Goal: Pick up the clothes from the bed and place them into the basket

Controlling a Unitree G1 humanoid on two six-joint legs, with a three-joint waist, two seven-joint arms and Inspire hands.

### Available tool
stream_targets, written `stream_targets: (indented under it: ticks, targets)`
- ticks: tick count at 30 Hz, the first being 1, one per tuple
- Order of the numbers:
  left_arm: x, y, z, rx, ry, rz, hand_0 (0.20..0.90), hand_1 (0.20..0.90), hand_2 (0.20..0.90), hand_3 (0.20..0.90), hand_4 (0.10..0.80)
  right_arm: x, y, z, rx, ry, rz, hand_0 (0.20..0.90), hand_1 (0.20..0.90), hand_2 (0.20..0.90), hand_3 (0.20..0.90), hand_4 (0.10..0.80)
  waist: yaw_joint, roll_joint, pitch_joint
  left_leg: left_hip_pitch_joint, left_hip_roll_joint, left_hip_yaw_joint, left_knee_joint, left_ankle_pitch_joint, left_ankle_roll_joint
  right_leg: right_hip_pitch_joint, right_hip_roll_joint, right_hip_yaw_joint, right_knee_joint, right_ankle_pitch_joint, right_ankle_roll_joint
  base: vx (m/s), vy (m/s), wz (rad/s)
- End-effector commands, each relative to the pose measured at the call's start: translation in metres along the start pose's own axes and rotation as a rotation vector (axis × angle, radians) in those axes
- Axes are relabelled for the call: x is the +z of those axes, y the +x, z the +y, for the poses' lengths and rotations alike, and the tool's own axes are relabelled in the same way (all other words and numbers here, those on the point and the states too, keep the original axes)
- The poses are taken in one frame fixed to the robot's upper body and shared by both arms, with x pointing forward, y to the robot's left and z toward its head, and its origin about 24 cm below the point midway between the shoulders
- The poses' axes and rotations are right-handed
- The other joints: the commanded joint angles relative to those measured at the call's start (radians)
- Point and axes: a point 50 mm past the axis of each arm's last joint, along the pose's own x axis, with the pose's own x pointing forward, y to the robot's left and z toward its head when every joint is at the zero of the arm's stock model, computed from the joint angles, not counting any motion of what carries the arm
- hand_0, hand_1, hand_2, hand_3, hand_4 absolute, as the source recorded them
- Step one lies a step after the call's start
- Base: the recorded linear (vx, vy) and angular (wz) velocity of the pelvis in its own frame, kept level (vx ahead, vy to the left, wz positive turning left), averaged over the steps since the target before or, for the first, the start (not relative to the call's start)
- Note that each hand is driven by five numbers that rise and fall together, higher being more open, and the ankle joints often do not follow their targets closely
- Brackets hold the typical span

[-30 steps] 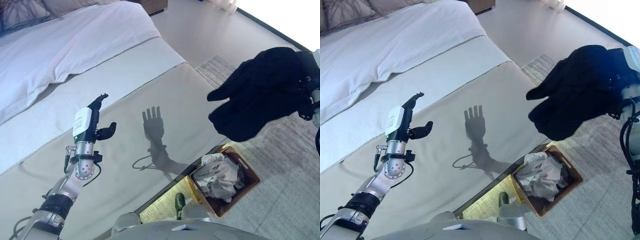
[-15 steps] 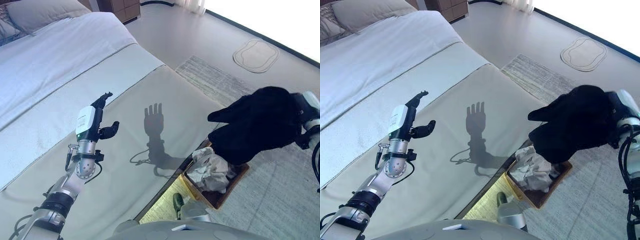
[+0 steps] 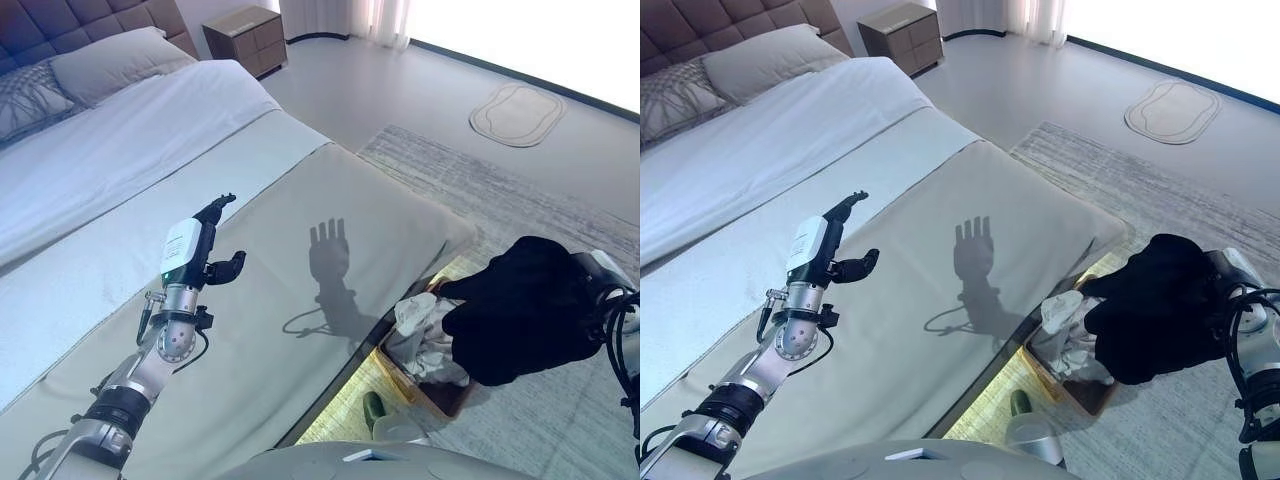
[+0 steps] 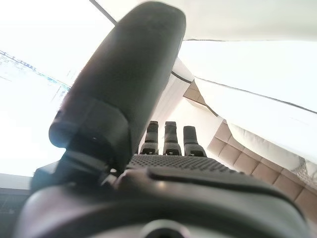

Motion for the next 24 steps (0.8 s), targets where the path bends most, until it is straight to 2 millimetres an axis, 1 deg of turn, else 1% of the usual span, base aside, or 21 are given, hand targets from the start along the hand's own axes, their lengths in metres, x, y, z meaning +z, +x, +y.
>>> stream_targets:
  ticks: [1,6,12,19,22,24]
  targets:
    - [0.012,0.028,0.026,0.122,-0.011,-0.085,0.900,0.900,0.900,0.900,0.800,0.057,0.008,-0.052,-0.214,0.081,-0.210,0.900,0.900,0.900,0.900,0.800,0.027,-0.048,-0.065,0.020,0.011,-0.021,0.050,-0.087,-0.006,-0.038,-0.021,-0.027,0.068,-0.017,0.050,0.000,0.000,0.00]
    - [0.012,0.027,0.026,0.114,-0.008,-0.083,0.900,0.900,0.900,0.900,0.800,0.061,0.007,-0.049,-0.228,0.075,-0.229,0.900,0.900,0.900,0.900,0.800,0.027,-0.043,-0.060,0.015,0.008,-0.023,0.047,-0.085,-0.006,-0.044,-0.024,-0.031,0.068,-0.016,0.053,0.005,0.000,0.02]
    - [0.011,0.026,0.026,0.125,-0.012,-0.085,0.900,0.900,0.900,0.900,0.800,0.051,0.007,-0.045,-0.226,0.067,-0.166,0.900,0.900,0.900,0.900,0.800,0.020,-0.039,-0.052,0.011,0.007,-0.018,0.048,-0.085,-0.006,-0.051,-0.026,-0.027,0.066,-0.012,0.055,-0.006,0.001,0.00]
    - [0.012,0.027,0.029,0.139,-0.004,-0.094,0.900,0.900,0.900,0.900,0.800,0.017,0.008,-0.031,-0.192,0.088,0.009,0.900,0.900,0.900,0.900,0.800,0.002,-0.029,-0.048,0.022,0.013,0.000,0.046,-0.087,-0.005,-0.053,-0.024,-0.016,0.067,-0.010,0.055,0.000,0.000,0.00]
    - [0.012,0.027,0.029,0.140,-0.003,-0.094,0.900,0.900,0.900,0.900,0.800,0.009,0.008,-0.025,-0.174,0.085,0.042,0.900,0.900,0.900,0.900,0.800,-0.005,-0.023,-0.049,0.026,0.014,0.007,0.048,-0.089,-0.005,-0.053,-0.023,-0.007,0.067,-0.009,0.054,0.003,0.019,-0.09]
    - [0.012,0.027,0.030,0.140,-0.004,-0.096,0.900,0.900,0.900,0.900,0.800,0.007,0.008,-0.025,-0.172,0.082,0.046,0.900,0.900,0.900,0.900,0.800,-0.009,-0.020,-0.049,0.028,0.015,0.009,0.049,-0.091,-0.005,-0.054,-0.022,-0.001,0.067,-0.008,0.054,0.008,0.024,-0.07]
